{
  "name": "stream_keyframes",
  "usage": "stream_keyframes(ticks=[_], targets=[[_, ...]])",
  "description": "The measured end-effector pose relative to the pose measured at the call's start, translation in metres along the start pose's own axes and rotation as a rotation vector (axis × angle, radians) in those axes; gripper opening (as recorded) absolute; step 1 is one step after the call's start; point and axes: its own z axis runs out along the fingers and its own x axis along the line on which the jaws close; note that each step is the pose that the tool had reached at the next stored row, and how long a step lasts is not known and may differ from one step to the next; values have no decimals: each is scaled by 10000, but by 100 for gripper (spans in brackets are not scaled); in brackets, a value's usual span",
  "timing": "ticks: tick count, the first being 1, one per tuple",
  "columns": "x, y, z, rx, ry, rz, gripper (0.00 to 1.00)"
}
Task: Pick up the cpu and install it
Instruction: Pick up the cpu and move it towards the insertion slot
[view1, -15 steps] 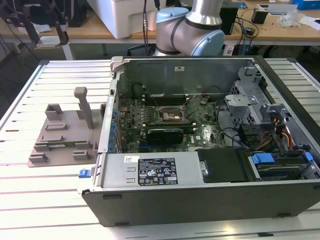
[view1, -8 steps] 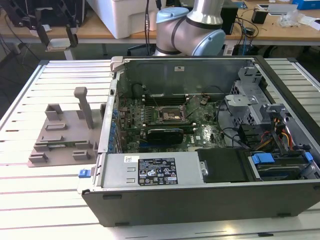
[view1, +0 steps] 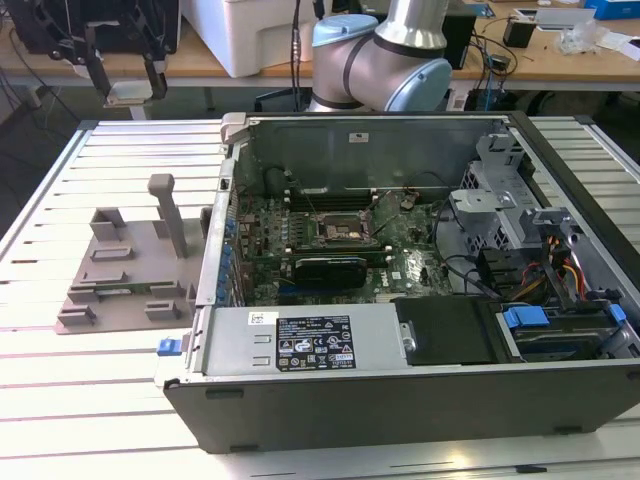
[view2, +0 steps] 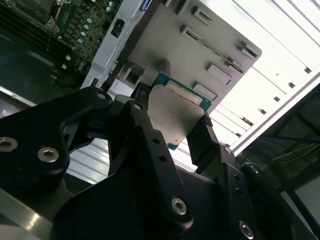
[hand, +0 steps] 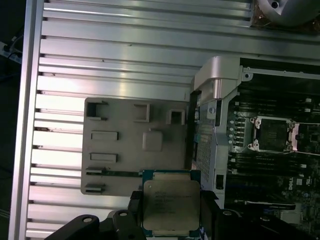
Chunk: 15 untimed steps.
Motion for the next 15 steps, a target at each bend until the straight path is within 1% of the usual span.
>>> stream_keyframes(ticks=[3,7,9,10,13,15], targets=[[-100,-8,60,-1,0,-1,55],[-191,-15,112,-2,4,0,55],[-267,-20,150,0,10,0,55],[-326,-25,180,-2,12,-2,55],[-429,-33,234,-2,22,2,55],[-520,-39,285,-3,33,-2,55]])
